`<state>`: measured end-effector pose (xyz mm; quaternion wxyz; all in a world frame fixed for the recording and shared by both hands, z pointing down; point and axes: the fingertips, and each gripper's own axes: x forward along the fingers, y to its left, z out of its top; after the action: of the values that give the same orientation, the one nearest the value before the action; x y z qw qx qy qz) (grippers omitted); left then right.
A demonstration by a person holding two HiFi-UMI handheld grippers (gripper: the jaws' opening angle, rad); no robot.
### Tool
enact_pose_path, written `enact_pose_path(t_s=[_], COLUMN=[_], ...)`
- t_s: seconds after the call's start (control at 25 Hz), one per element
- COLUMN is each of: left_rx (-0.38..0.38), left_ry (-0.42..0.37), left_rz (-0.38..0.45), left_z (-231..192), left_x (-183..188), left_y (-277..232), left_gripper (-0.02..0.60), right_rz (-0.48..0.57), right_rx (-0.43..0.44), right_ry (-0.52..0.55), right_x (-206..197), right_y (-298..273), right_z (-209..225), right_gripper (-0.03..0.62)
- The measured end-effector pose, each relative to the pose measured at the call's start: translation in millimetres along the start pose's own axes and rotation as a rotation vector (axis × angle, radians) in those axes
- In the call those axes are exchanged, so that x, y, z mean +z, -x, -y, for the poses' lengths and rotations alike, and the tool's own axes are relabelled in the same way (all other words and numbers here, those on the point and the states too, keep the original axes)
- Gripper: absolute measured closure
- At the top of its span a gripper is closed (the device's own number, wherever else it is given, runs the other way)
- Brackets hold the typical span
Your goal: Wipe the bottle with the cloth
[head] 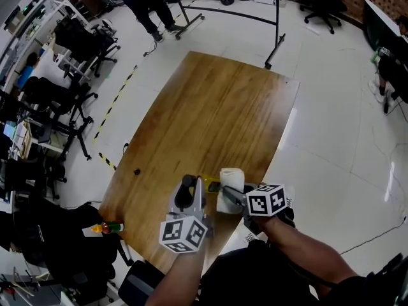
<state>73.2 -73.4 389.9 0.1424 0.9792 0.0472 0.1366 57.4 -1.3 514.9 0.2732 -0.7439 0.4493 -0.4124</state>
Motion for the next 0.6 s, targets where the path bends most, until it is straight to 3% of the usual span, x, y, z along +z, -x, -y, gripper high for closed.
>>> enact_pose_path(t_s=[0.2,0.32,0.48,0.6], left_rx=[-0.018,-0.022,-0.031,-0.066], left_ry=[-0.016,-0.025,-0.047,-0.112], left_rz=[-0.01,-0.013,-0.019,-0.041], left_z=[9,9,15,28], left_x=[-2,-5,-10,-16], left_y=[2,5,3,2], left_gripper=[0.413,0.413,0.413,0.413], right_rz=[-0.071,-0.114,-0.093,-0.04], right_rx=[-0.155,-0.2,-0.198,-0.138], right_ry=[-0.011,-0.017,0.0,0.057], right_x=[-17,-28,-19,2], right_y=[1,3,25,59], right_z=[23,31,34,25], right_gripper=[0.52,0.52,0.52,0.52])
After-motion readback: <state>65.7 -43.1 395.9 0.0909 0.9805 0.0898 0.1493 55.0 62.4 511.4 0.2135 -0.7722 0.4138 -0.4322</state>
